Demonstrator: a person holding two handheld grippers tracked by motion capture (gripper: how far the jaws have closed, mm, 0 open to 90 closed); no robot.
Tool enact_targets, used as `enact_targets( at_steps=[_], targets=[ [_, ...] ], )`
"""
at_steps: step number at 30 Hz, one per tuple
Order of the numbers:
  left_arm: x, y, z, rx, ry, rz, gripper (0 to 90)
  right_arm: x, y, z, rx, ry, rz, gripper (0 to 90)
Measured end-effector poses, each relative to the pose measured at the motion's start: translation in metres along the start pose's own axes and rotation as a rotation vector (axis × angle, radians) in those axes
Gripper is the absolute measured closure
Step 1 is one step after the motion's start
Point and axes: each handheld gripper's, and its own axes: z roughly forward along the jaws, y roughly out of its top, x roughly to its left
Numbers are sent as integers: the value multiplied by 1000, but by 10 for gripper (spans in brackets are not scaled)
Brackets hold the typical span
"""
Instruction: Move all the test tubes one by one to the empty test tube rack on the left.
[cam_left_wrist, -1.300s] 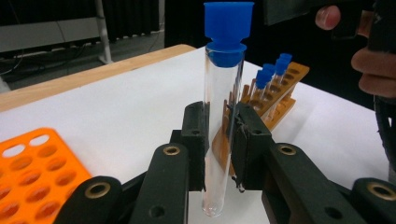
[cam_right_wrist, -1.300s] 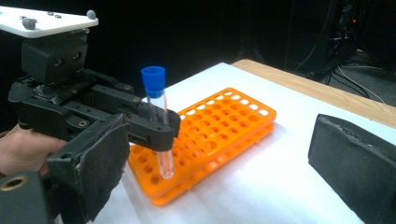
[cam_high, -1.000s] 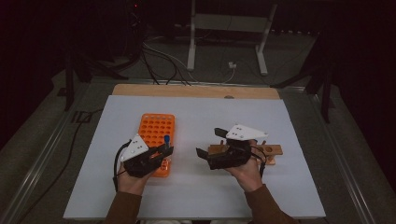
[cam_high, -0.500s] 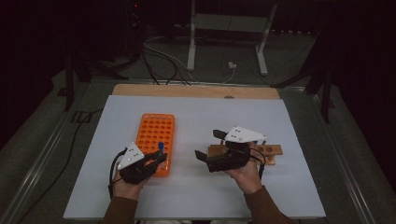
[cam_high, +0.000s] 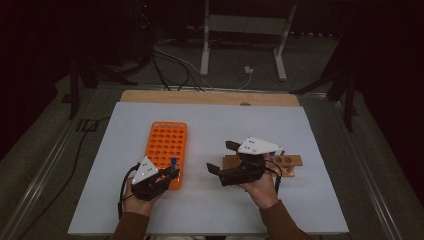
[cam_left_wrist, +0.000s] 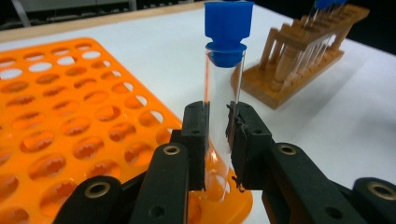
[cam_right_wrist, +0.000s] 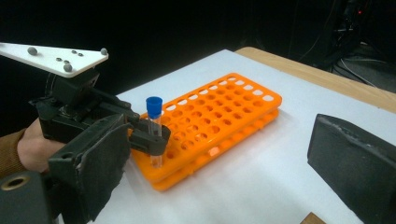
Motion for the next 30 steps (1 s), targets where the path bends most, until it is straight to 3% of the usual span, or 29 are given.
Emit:
enact_targets(
  at_steps=[19,23,30],
  targets=[
    [-2,-6,-1,68,12,-5,773,-1,-9,2,17,15,13,57],
    [-4,-7,2,100,27,13,775,0,-9,3,19,18,11,56],
    [-6,-8,4,104,35,30,775,1,-10,3,15,21,13,57]
  ],
)
